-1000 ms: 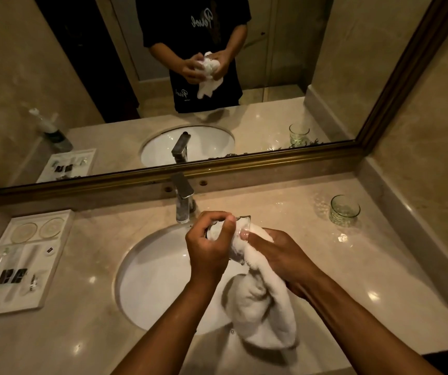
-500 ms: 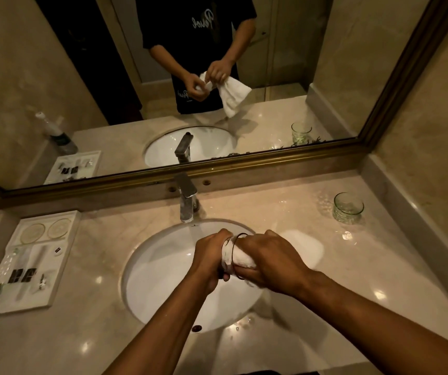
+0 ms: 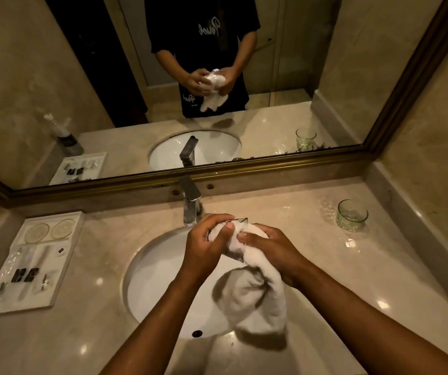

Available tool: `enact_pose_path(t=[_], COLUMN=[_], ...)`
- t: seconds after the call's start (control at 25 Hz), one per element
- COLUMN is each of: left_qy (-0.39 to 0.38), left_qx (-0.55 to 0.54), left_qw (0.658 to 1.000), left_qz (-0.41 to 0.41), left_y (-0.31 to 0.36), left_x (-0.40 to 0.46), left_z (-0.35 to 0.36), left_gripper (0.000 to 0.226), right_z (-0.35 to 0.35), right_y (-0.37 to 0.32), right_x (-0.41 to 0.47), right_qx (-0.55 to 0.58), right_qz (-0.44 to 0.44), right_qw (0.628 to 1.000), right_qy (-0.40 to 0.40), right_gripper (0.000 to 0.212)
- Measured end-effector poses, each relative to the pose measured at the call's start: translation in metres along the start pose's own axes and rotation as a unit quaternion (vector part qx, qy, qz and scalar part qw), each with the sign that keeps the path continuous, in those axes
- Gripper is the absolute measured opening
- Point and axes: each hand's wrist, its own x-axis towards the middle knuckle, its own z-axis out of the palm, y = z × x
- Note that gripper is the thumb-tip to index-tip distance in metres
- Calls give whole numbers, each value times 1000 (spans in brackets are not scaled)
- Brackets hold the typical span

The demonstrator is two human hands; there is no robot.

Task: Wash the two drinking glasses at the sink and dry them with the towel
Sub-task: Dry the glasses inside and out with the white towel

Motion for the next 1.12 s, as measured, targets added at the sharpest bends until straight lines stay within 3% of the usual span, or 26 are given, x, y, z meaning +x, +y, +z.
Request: enact_pose_path(t=[0.08, 0.2, 0.36, 0.52, 0.6, 0.68, 0.76, 0.84, 0.88, 0.92, 0.96, 1.0, 1.12], left_qy=[14, 56, 116, 99, 85, 56, 8, -65, -105, -137, -157, -165, -95], left_qx=[87, 105, 26, -108, -150, -175, -148, -109, -99, -98, -109, -130, -175], left_qw=[989, 981, 992, 979, 958, 929, 898, 872, 861, 853, 848, 846, 889], left_qz=[117, 156, 27, -142, -229, -322, -415, -474, -487, -494, -494, -490, -412], left_y=[-3, -2, -5, 0, 2, 0, -7, -14, -15, -18, -19, -18, -11], left_x=[1, 0, -15, -8, -5, 1, 9, 11, 9, 7, 6, 5, 10], left_z=[-3, -2, -2, 6, 9, 6, 1, -2, -5, -8, -12, -16, -16], left_gripper=[34, 28, 24, 18, 30, 32, 22, 17, 16, 18, 24, 34, 52], right_z=[7, 16, 19, 15, 15, 13, 8, 3, 2, 3, 3, 4, 9], right_y=[-9, -12, 2, -5, -3, 2, 8, 14, 18, 21, 20, 19, 12], right_x=[-6, -13, -3, 0, 1, 7, 15, 22, 23, 22, 21, 19, 12], right_qx=[142, 95, -1, -178, -309, -434, -529, -611, -632, -638, -632, -608, -441], right_qz=[23, -24, -25, -90, -144, -209, -302, -388, -412, -417, -405, -378, -230], right_qw=[986, 989, 999, 980, 940, 876, 791, 682, 645, 635, 648, 687, 867], right_qy=[-89, -106, -47, -17, -4, -16, -60, -105, -120, -128, -131, -125, -33], right_gripper=[19, 15, 20, 20, 31, 38, 35, 31, 30, 31, 35, 40, 40])
